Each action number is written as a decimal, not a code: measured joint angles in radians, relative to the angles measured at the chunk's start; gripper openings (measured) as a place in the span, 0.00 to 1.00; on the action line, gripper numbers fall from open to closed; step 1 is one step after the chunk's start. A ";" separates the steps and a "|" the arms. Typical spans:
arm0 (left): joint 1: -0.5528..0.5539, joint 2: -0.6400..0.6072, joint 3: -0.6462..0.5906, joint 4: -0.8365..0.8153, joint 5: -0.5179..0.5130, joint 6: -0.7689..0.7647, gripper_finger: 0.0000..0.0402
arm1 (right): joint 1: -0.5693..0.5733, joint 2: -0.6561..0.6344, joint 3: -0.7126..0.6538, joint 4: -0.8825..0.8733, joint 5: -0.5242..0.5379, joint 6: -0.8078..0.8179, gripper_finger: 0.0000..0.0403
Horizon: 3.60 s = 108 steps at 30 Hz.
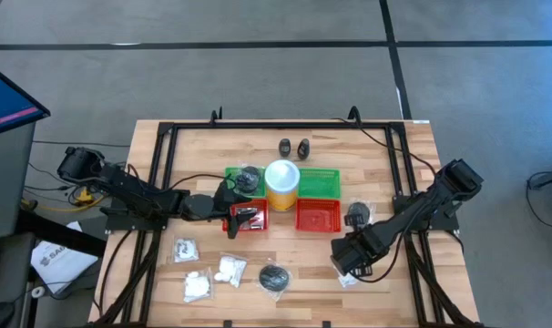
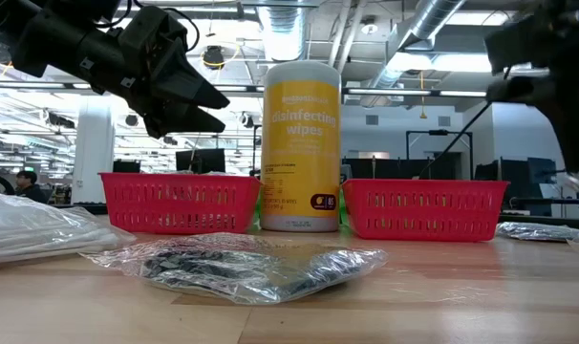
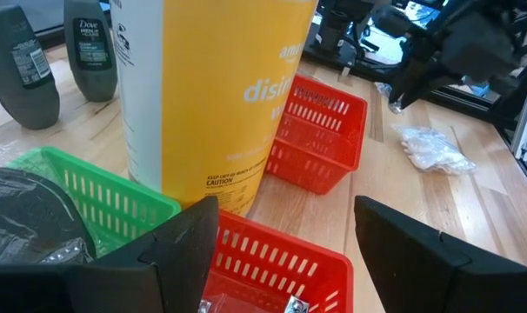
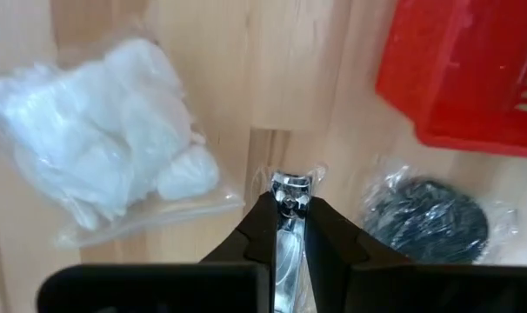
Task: Pick & Place Travel size toiletries
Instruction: Put the nail cutter into the left red basket
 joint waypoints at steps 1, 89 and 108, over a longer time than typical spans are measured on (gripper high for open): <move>0.000 0.000 0.000 0.001 0.000 0.000 0.65 | 0.000 0.000 0.014 -0.011 0.003 -0.003 0.07; 0.071 0.004 0.042 0.497 0.135 0.450 0.50 | -0.436 -0.002 0.156 1.312 0.124 -0.561 0.07; 0.071 0.005 0.042 0.490 0.174 0.448 0.09 | -0.444 -0.002 0.156 1.286 0.106 -0.549 0.11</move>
